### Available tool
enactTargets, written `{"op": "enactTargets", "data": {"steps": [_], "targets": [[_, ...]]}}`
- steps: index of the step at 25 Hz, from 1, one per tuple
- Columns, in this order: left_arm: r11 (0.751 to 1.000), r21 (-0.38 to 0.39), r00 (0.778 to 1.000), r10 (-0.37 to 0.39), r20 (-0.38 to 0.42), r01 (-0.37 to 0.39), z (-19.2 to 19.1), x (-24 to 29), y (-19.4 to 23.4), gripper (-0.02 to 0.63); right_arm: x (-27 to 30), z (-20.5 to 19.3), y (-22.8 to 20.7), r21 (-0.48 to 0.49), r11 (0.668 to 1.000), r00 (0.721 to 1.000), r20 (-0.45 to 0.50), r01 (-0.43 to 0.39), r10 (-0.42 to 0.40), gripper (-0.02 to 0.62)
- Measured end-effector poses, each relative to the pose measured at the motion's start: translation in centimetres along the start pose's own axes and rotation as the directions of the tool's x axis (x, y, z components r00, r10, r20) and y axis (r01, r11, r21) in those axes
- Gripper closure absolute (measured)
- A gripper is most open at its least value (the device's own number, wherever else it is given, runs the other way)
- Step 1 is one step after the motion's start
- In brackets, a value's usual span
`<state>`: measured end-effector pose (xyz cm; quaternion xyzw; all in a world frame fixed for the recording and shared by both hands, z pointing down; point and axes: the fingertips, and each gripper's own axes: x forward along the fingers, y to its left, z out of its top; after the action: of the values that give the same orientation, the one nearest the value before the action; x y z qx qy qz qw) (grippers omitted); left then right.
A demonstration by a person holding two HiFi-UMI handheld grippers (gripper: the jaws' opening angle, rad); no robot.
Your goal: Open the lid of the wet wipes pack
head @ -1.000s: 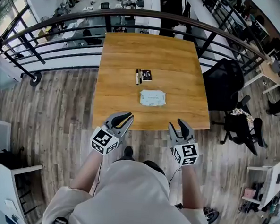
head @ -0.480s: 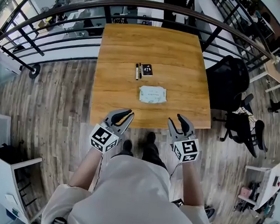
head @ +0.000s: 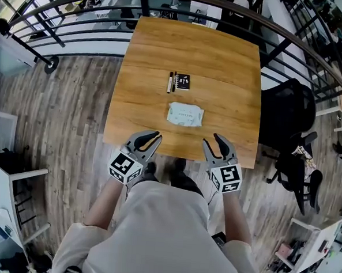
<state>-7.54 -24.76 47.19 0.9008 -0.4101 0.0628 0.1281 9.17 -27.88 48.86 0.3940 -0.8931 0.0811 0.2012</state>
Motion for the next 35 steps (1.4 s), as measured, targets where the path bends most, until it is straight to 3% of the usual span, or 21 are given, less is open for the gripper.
{"op": "enactTargets", "data": {"steps": [14,22,35], "targets": [[0.993,-0.037,0.992,0.112,-0.059,-0.114,-2.8,9.2,0.8,0.563,6.7,-4.2,-7.4,-0.018,0.98,0.977,-0.087,-0.196,0.194,0.44],[0.99,-0.01,0.978,0.14,-0.152,-0.143,-7.9,14.4,2.8,0.558,12.1,-10.4,-10.5,0.026,0.96,0.948,-0.156,-0.277,0.278,0.44],[0.995,0.034,0.95,0.095,-0.297,-0.089,-15.7,20.5,5.6,0.552,18.9,-17.8,-11.1,0.024,0.934,0.896,-0.275,-0.356,0.349,0.44]]}}
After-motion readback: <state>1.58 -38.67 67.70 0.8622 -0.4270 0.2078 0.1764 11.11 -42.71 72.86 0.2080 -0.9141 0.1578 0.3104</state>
